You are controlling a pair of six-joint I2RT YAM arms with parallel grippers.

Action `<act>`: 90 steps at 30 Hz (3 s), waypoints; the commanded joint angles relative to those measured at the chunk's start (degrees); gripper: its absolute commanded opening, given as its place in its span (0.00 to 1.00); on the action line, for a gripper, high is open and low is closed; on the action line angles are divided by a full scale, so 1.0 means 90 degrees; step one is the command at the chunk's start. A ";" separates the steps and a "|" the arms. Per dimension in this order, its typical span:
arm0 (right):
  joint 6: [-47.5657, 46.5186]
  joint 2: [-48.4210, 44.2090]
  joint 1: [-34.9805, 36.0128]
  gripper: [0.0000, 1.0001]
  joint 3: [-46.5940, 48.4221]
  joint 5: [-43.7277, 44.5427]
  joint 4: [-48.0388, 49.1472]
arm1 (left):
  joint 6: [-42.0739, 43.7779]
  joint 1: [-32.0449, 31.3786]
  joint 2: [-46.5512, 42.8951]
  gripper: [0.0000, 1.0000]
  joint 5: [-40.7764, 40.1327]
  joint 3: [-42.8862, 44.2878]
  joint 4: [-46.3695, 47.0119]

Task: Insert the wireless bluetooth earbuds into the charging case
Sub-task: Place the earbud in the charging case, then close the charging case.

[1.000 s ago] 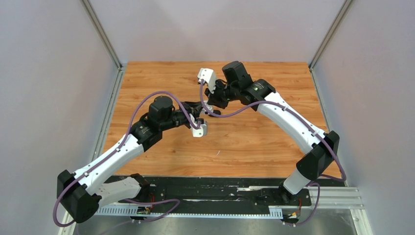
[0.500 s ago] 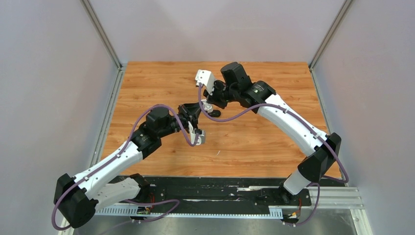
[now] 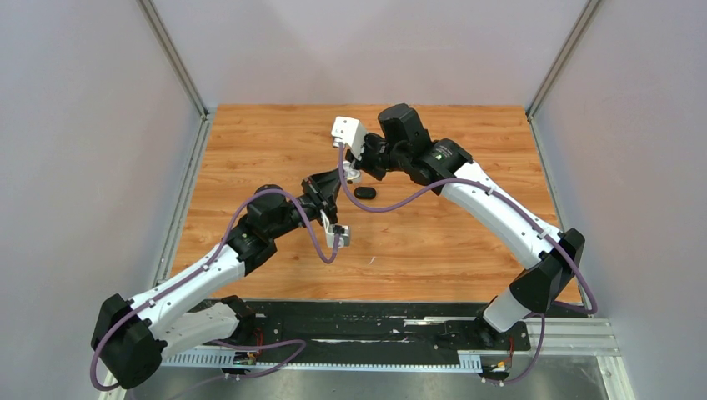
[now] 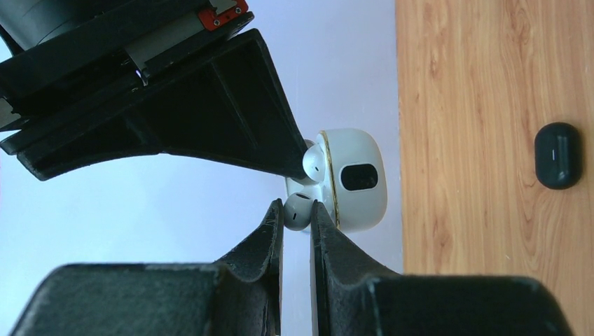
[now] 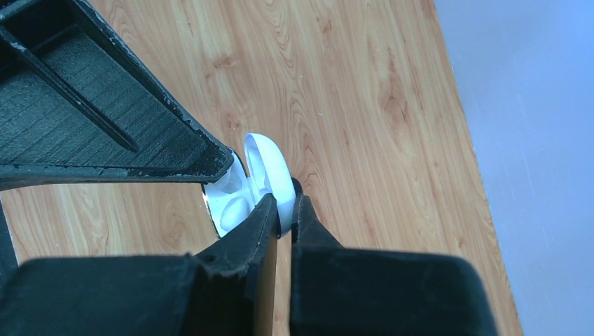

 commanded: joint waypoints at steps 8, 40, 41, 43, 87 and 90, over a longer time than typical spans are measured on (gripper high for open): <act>0.0025 -0.0185 0.0082 0.00 0.0250 0.0152 0.0461 | -0.0992 -0.0030 -0.0475 0.09 0.0152 0.0253 -0.0968; 0.1142 -0.1062 -0.0370 0.00 -0.1000 -0.0080 0.1752 | -0.8065 0.1166 0.0283 0.99 0.1798 0.2786 -0.3687; 0.1239 -0.1113 -0.0406 0.00 -0.1010 -0.0182 0.1759 | -0.8101 0.1232 0.0311 0.99 0.1960 0.2744 -0.3563; 0.1385 -0.1195 -0.0425 0.00 -0.1009 -0.0343 0.1796 | -0.8139 0.1445 0.0462 1.00 0.2574 0.2788 -0.3483; 0.2017 -0.0756 -0.0427 0.00 -0.0677 -0.0850 0.1957 | -1.0228 0.2260 0.2137 0.42 0.5240 0.3294 -0.1504; 0.1999 -0.0787 -0.0427 0.00 -0.0721 -0.0916 0.1953 | -1.0331 0.2265 0.2166 0.23 0.5274 0.3258 -0.1392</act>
